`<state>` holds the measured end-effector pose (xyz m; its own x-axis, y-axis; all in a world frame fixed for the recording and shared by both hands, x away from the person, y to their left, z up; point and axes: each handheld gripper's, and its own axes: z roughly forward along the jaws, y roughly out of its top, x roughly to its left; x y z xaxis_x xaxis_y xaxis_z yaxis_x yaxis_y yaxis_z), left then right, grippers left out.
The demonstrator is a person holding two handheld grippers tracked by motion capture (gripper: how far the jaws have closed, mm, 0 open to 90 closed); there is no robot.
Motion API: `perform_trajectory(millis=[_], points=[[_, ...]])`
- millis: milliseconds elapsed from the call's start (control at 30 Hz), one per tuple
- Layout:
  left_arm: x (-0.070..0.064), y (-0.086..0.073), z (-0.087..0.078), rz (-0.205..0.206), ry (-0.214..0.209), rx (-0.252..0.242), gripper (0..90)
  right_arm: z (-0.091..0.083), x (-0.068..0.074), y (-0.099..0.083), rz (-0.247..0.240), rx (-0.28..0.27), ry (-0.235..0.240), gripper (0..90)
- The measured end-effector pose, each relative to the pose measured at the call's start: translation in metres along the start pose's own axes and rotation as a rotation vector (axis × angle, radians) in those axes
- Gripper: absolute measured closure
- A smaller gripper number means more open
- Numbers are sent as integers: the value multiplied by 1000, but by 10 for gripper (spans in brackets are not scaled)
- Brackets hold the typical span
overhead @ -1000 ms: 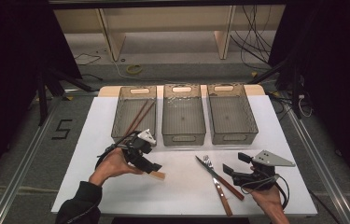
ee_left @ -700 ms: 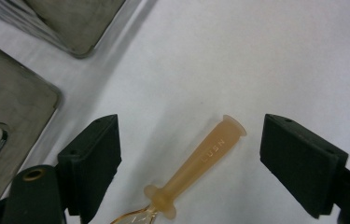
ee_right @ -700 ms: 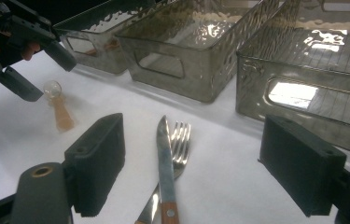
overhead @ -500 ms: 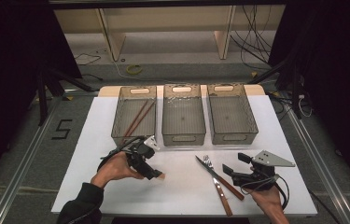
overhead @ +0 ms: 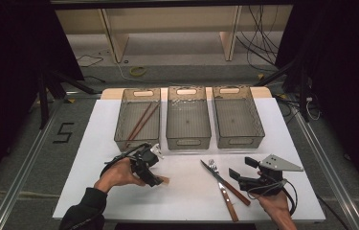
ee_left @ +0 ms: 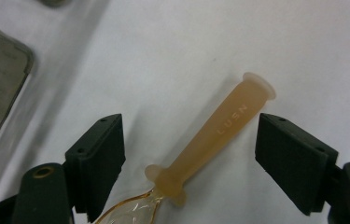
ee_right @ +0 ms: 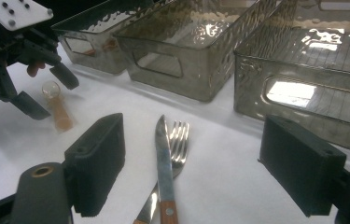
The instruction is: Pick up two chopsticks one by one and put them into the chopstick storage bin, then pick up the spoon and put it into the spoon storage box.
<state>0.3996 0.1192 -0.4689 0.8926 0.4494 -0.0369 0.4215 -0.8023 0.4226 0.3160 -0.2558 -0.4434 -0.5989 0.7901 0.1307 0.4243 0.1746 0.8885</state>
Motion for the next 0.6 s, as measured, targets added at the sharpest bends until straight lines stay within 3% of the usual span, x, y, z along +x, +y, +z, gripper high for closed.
perform_trajectory(millis=[233, 467, 600], points=[[3, -4, 4, -5, -5, 1, 248, 1, 1, 0, -3, 2, 4, 231], [3, -2, 7, 31, -14, 30, 274, 0, 0, 0, -1, 3, 1, 231], [2, -2, 7, 40, 7, 31, 313, 0, 1, 0, -4, 1, 0, 232]])
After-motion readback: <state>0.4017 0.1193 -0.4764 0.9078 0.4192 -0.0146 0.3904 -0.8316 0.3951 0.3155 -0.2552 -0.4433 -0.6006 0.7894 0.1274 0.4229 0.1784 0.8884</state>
